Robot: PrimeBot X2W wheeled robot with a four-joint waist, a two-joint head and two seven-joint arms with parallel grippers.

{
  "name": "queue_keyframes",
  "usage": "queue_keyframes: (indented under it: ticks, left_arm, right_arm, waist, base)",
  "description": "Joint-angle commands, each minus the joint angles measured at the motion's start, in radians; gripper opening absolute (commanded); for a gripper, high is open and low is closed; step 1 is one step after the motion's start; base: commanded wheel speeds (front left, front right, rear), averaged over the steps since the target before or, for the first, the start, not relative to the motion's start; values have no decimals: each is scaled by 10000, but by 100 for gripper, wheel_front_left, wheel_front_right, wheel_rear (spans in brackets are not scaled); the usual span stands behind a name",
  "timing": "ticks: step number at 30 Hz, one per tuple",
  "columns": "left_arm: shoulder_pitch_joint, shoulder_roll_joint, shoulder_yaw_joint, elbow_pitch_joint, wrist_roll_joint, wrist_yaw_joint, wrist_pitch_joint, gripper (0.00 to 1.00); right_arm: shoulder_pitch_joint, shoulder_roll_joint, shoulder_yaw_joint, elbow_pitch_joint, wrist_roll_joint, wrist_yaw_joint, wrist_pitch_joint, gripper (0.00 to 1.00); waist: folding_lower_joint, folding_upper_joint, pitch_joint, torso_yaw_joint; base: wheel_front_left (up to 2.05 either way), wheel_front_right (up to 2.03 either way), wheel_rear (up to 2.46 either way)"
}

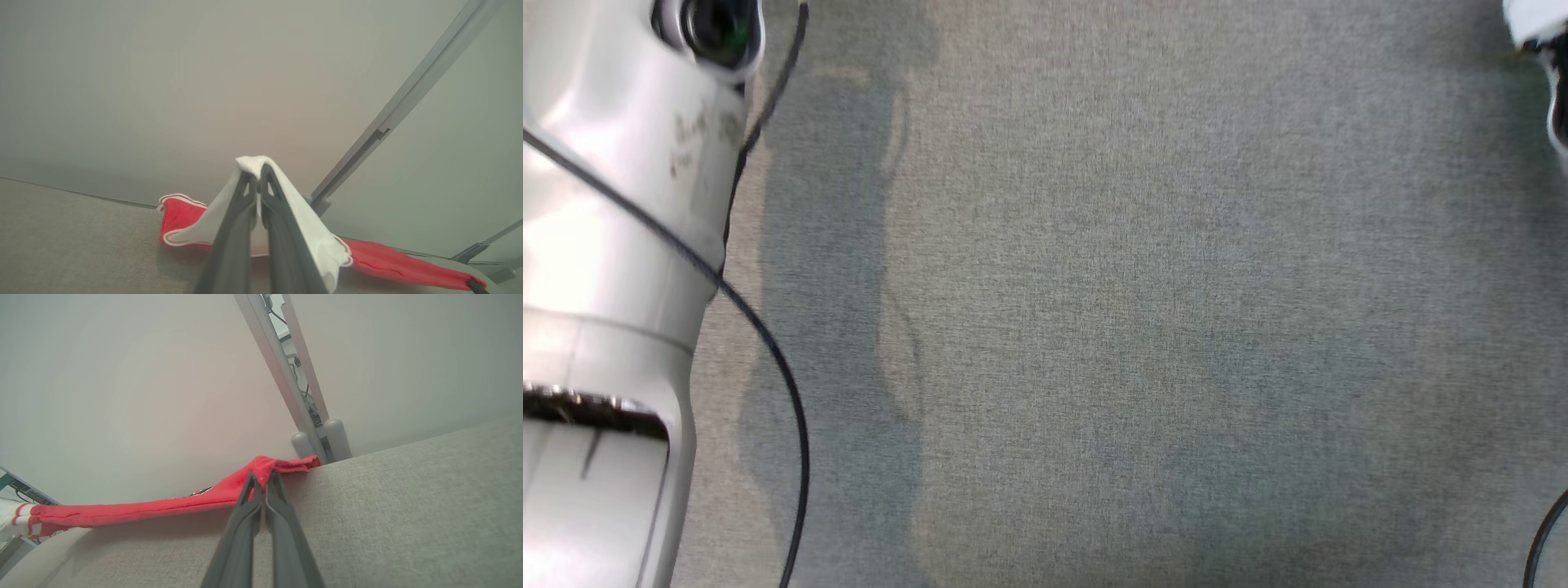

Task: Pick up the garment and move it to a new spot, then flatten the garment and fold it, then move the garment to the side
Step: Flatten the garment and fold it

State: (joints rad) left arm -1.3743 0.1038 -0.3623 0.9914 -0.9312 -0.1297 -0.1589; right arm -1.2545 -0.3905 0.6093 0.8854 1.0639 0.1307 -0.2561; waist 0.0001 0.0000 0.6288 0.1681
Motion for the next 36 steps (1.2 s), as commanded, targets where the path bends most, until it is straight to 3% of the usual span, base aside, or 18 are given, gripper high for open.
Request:
queue_keyframes:
  ticks: [1, 8, 16, 36]
  left_arm:
    - [277, 163, -155, -95, 61, -2, 41, 0]
    - [2106, 908, -1385, -763, -289, -5, 971, 0]
    - [3782, 1897, -3022, -1648, -302, -7, 1971, 0]
    - [6115, 4329, -6326, -4643, -581, -6, 3517, 0]
  right_arm:
    - [213, -93, 61, 25, 141, 0, -73, 0]
    - [1485, -304, 1146, 54, 850, 0, 577, 0]
    - [2272, -350, 2082, 316, 1208, 0, 470, 0]
    - [3689, -517, 3901, 1049, 1829, -2, 898, 0]
  waist:
    - [-1, 0, -359, -17]
    - [-1, 0, -1492, -47]
    - [-1, 0, -2474, -2]
    - [-1, 0, -4297, 12]
  base:
    - [0, 0, 0]
    - [0, 0, 0]
    - [0, 0, 0]
    - [0, 0, 0]
